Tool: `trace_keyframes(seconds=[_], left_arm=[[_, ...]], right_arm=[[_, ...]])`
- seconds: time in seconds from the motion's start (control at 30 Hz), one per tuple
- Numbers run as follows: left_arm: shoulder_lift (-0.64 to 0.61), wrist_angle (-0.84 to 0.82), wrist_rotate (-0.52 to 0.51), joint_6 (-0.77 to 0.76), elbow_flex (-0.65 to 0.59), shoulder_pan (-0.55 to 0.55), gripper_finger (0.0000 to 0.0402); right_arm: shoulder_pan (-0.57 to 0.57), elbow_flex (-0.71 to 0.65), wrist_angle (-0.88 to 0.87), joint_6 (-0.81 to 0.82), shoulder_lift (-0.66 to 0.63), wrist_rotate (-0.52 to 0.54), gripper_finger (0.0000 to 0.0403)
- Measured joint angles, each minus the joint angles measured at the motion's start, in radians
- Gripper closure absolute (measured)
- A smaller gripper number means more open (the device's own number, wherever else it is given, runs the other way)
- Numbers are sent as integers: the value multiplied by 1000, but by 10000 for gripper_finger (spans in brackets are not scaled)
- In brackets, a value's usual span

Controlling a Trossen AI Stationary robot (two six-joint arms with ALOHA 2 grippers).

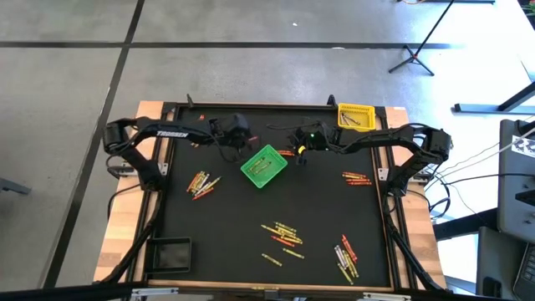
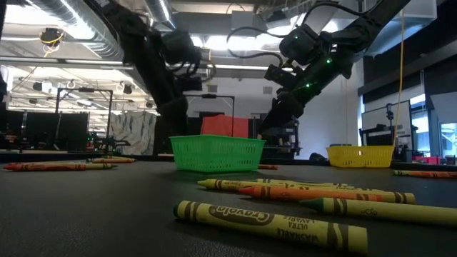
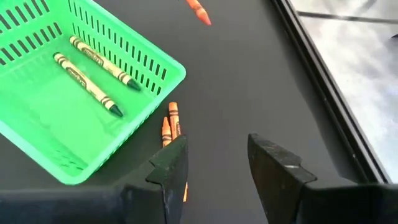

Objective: Sort crayons
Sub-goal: Put the orange crayon into the black bin

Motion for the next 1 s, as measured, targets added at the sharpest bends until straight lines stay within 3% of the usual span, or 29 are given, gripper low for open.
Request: trace_keyframes(seconds=[0.3, 0.53, 0.73, 1.0], left_arm=[[-177, -137, 2, 2, 2, -103, 394], [-244, -287, 248, -18, 2, -170, 394], [-319, -472, 343, -277, 3, -282, 394], [-376, -570, 296, -627, 3, -571, 394]], right_arm=[[1, 0, 35, -57, 0, -249, 237], [1, 0, 83, -154, 0, -251, 237], [1, 0, 83, -195, 0, -250, 237], [1, 0, 101, -199, 0, -251, 237]])
